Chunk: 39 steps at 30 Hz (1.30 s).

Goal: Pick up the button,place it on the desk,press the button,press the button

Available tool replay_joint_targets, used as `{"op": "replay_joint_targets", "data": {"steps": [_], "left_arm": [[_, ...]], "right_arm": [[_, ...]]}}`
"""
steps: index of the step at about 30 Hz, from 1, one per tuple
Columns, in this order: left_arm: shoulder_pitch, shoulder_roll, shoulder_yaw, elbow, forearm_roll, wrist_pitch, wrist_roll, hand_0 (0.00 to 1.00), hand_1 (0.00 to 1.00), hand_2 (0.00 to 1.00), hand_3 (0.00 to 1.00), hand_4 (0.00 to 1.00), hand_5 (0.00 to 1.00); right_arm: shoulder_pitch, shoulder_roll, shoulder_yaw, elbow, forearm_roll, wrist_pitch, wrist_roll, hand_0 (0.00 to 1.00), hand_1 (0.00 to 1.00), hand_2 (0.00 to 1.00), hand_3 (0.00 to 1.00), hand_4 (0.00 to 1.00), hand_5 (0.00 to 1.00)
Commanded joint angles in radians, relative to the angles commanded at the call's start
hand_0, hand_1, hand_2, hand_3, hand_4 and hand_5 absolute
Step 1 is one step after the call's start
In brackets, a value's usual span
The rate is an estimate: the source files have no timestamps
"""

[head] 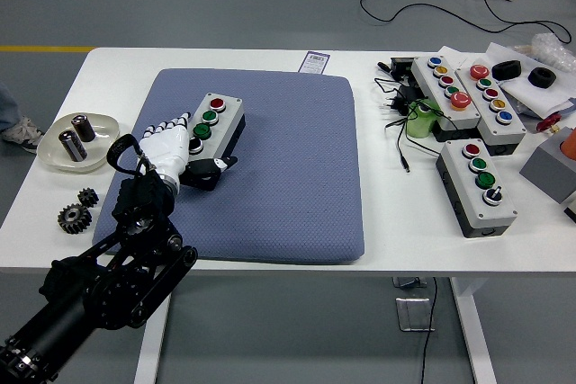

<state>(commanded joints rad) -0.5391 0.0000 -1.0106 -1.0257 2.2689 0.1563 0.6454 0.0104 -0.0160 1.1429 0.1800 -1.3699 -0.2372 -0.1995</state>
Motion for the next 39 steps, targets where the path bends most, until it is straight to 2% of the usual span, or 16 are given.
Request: {"op": "replay_joint_targets", "data": {"steps": [5, 6, 11, 12, 17, 18, 23, 24, 29, 30, 35, 36, 39], "left_arm": [[-0.012, 0.000, -0.005, 0.023, 0.000, -0.002, 0.000, 0.934, 0.998, 0.998, 0.998, 0.998, 0.649], [-0.015, 0.000, -0.005, 0.026, 0.000, -0.007, 0.000, 0.842, 0.994, 0.998, 0.998, 0.978, 0.582], [-0.028, 0.000, -0.003, 0.042, 0.000, -0.021, 0.000, 0.842, 0.994, 0.998, 0.998, 0.978, 0.582], [-0.029, 0.000, -0.003, 0.043, 0.000, -0.024, 0.000, 0.571, 0.773, 0.951, 0.957, 0.835, 0.382], [-0.033, 0.000, 0.006, 0.045, 0.000, -0.028, 0.000, 0.571, 0.773, 0.951, 0.957, 0.835, 0.382], [-0.034, 0.000, 0.008, 0.046, 0.000, -0.027, 0.000, 0.506, 0.540, 0.638, 0.654, 0.640, 0.149], [-0.039, 0.000, 0.019, 0.067, 0.000, -0.014, 0.000, 0.506, 0.540, 0.638, 0.654, 0.640, 0.149], [-0.039, 0.000, 0.020, 0.071, 0.000, -0.011, 0.000, 0.335, 0.363, 0.427, 0.457, 0.465, 0.002], [-0.042, 0.000, 0.024, 0.092, 0.000, 0.008, 0.000, 0.335, 0.363, 0.427, 0.457, 0.465, 0.002], [-0.042, 0.000, 0.025, 0.095, 0.000, 0.012, 0.000, 0.264, 0.273, 0.331, 0.375, 0.312, 0.002], [-0.044, 0.000, 0.029, 0.103, 0.000, 0.041, 0.000, 0.264, 0.273, 0.331, 0.375, 0.312, 0.002], [-0.045, 0.000, 0.030, 0.104, 0.000, 0.056, 0.000, 0.225, 0.232, 0.279, 0.314, 0.241, 0.002], [-0.049, 0.007, 0.036, 0.105, 0.000, 0.074, -0.002, 0.225, 0.232, 0.279, 0.314, 0.241, 0.002]], "right_arm": [[0.001, 0.000, 0.001, 0.000, -0.004, 0.000, 0.000, 0.673, 0.658, 0.674, 0.624, 0.310, 0.173], [0.001, 0.000, 0.002, 0.000, -0.005, 0.001, -0.001, 0.673, 0.658, 0.674, 0.624, 0.310, 0.173], [0.002, 0.001, 0.003, 0.000, -0.008, 0.001, 0.000, 0.673, 0.658, 0.674, 0.624, 0.310, 0.173], [0.002, 0.001, 0.003, 0.000, -0.008, 0.001, 0.000, 0.673, 0.658, 0.674, 0.624, 0.310, 0.173], [0.000, 0.001, 0.006, 0.000, -0.013, 0.001, 0.000, 0.673, 0.658, 0.674, 0.624, 0.310, 0.173], [0.000, 0.000, 0.006, 0.000, -0.013, 0.001, 0.000, 0.673, 0.658, 0.674, 0.624, 0.310, 0.173], [-0.002, -0.001, 0.010, 0.000, -0.022, 0.000, -0.001, 0.673, 0.658, 0.674, 0.624, 0.310, 0.173], [-0.002, -0.001, 0.011, 0.000, -0.024, 0.000, -0.001, 0.673, 0.658, 0.674, 0.624, 0.310, 0.173], [-0.002, -0.002, 0.013, 0.000, -0.026, -0.001, -0.002, 0.673, 0.658, 0.674, 0.624, 0.310, 0.173], [-0.001, -0.002, 0.013, 0.000, -0.027, -0.001, -0.002, 0.673, 0.658, 0.674, 0.624, 0.310, 0.173], [0.001, -0.002, 0.017, 0.000, -0.031, -0.002, -0.003, 0.673, 0.658, 0.674, 0.624, 0.310, 0.173], [0.001, -0.002, 0.017, 0.000, -0.031, -0.002, -0.003, 0.673, 0.658, 0.674, 0.624, 0.310, 0.173], [0.001, -0.002, 0.018, 0.000, -0.031, -0.002, -0.004, 0.673, 0.658, 0.674, 0.624, 0.310, 0.173]]}}
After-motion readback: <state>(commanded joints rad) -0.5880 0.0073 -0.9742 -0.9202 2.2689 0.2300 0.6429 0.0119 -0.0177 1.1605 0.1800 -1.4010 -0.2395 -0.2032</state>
